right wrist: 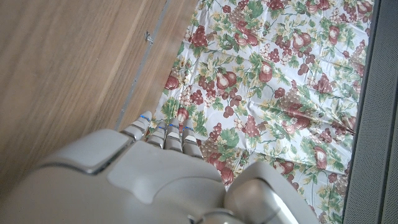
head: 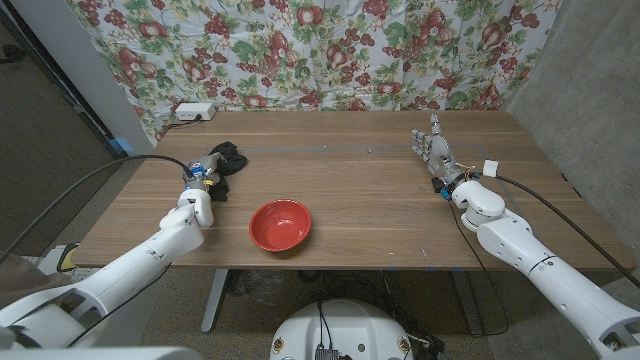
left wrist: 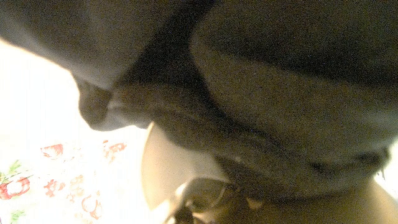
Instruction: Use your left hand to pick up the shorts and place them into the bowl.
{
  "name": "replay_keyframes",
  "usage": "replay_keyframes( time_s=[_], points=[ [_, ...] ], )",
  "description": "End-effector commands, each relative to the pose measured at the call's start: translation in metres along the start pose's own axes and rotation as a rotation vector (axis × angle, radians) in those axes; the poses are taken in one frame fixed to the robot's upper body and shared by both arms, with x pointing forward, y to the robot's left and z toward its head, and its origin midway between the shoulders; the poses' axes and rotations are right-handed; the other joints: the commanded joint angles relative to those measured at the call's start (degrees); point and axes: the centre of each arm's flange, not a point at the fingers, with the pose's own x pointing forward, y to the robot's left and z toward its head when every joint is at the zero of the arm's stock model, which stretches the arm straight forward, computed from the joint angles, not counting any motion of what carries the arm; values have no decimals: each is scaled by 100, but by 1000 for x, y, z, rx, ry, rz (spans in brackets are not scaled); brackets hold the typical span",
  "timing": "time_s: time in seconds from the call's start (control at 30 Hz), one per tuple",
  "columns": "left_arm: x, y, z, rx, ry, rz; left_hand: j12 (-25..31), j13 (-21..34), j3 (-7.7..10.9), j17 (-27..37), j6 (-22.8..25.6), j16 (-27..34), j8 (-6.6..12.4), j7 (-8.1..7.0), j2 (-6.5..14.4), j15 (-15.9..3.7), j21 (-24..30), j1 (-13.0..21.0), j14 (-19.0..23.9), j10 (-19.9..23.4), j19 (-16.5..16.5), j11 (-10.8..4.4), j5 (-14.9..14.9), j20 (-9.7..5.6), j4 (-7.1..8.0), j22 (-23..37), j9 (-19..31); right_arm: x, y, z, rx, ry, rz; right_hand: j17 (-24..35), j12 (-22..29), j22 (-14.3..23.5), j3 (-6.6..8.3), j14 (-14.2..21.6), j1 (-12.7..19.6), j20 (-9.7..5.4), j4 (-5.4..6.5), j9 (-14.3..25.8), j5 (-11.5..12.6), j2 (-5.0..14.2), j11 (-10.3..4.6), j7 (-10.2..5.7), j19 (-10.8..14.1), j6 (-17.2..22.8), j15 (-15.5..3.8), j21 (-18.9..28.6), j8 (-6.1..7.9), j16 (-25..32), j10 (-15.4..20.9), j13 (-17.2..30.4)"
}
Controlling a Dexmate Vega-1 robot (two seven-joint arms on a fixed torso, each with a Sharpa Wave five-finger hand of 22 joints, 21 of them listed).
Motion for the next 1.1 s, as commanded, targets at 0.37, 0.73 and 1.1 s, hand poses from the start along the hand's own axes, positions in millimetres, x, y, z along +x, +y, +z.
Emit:
replay_keyframes(
  time_s=[0.37, 0.73, 1.1],
  points=[
    [3, 25, 15, -14, -33, 133, 1513, 983, 1251, 2650, 300, 2414, 540, 251, -94, -868, 3065, 22, 262, 135, -25, -55, 686, -1060, -1072, 3798, 3149, 1, -1, 1, -1, -6, -5, 21, 12, 30, -16, -15, 5, 10, -3, 10, 19, 40, 1, -16, 52, 61, -69, -11, 17, 4, 76, 23],
    [3, 40, 24, -23, -52, 186, 2143, 1399, 1361, 2727, 434, 2795, 704, 177, -141, -864, 2873, -200, 266, 420, 105, -65, 849, -1089, -1000, 3632, 3178, 0, -2, 2, 2, -8, -8, 22, 8, 30, -13, -15, 2, 7, 1, 10, 18, 49, 5, -20, 55, 62, -78, -14, 13, 3, 73, 23],
    [-2, 55, 37, -28, -103, 238, 2206, 1506, 1281, 2650, 505, 2786, 696, 147, -125, -798, 2952, -115, 310, 421, 94, -57, 767, -1105, -1034, 3686, 3115, -8, -5, -2, -1, 11, -5, 22, 5, 31, -3, -23, 6, 9, 3, 10, 19, 68, -5, -18, 50, 60, -83, -19, 10, 0, 73, 23]
  ],
)
